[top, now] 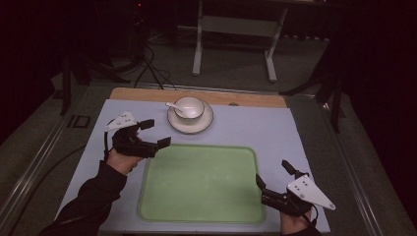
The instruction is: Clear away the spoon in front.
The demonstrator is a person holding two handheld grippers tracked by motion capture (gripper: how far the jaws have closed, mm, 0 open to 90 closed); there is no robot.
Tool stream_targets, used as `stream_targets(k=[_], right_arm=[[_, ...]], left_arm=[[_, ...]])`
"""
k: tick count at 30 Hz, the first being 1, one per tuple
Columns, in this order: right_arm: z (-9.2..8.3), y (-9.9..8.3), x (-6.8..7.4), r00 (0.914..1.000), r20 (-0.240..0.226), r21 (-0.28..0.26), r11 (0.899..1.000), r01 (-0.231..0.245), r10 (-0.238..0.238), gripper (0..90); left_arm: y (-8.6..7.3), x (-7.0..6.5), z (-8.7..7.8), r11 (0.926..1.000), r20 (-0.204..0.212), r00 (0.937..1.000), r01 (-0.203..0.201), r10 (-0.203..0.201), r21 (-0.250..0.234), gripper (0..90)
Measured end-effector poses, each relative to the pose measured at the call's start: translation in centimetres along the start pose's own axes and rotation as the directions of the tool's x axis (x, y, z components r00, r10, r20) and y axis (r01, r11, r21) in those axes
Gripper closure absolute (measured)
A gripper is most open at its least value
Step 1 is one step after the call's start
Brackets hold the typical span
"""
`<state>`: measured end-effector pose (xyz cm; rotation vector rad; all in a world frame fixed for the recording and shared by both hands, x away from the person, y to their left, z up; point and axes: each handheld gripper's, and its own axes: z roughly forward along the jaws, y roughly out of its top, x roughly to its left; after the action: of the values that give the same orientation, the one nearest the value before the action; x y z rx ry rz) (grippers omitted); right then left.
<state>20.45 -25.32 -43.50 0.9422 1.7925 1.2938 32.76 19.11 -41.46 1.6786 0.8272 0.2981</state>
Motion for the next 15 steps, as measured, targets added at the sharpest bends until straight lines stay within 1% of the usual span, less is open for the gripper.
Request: stream_targets(k=[2,4,5,6,8,9,10,13,14,15], right_arm=[[0.0,0.0,0.0,1.0,0.0,-0.001,1.0,0.001,-0.001,10.8],[0.0,0.0,0.0,1.0,-0.001,0.0,1.0,0.001,-0.001,10.8],[0.0,0.0,0.0,1.0,-0.001,0.0,1.0,0.001,-0.001,10.8],[0.0,0.0,0.1,1.0,-0.003,0.003,1.0,0.003,-0.003,10.8],[0.0,0.0,0.1,1.0,-0.002,0.002,1.0,0.006,-0.006,10.8],[0.0,0.0,0.1,1.0,-0.002,0.002,1.0,0.007,-0.007,10.8],[0.0,0.0,0.1,1.0,-0.002,0.002,1.0,0.007,-0.007,10.8],[0.1,0.0,0.1,1.0,-0.007,0.006,1.0,0.005,-0.005,10.8],[0.1,0.0,0.1,1.0,-0.007,0.005,1.0,0.005,-0.005,10.8],[0.1,0.0,0.1,1.0,-0.007,0.005,1.0,0.005,-0.005,10.8]], left_arm=[[0.0,0.6,0.5,0.9996,-0.011,0.9996,0.027,-0.027,-0.011,5.2],[0.1,1.5,1.0,0.9974,-0.011,0.9977,0.066,-0.067,-0.028,6.3],[0.1,1.5,1.0,0.9974,-0.011,0.9977,0.066,-0.067,-0.028,7.2],[0.1,2.5,1.7,0.9921,-0.012,0.9932,0.116,-0.116,-0.048,9.1],[0.1,3.3,2.3,0.9852,-0.018,0.9867,0.16,-0.162,-0.061,10.0],[0.0,4.0,3.0,0.9777,-0.021,0.9794,0.199,-0.201,-0.067,10.7],[0.0,4.0,3.0,0.9777,-0.021,0.9794,0.199,-0.201,-0.067,11.4],[-0.2,4.9,4.0,0.9623,-0.018,0.9648,0.26,-0.262,-0.079,14.0],[-0.3,5.2,4.3,0.9558,-0.019,0.9584,0.282,-0.285,-0.082,14.5],[-0.4,5.4,4.5,0.9491,-0.032,0.9516,0.302,-0.306,-0.09,14.5]])
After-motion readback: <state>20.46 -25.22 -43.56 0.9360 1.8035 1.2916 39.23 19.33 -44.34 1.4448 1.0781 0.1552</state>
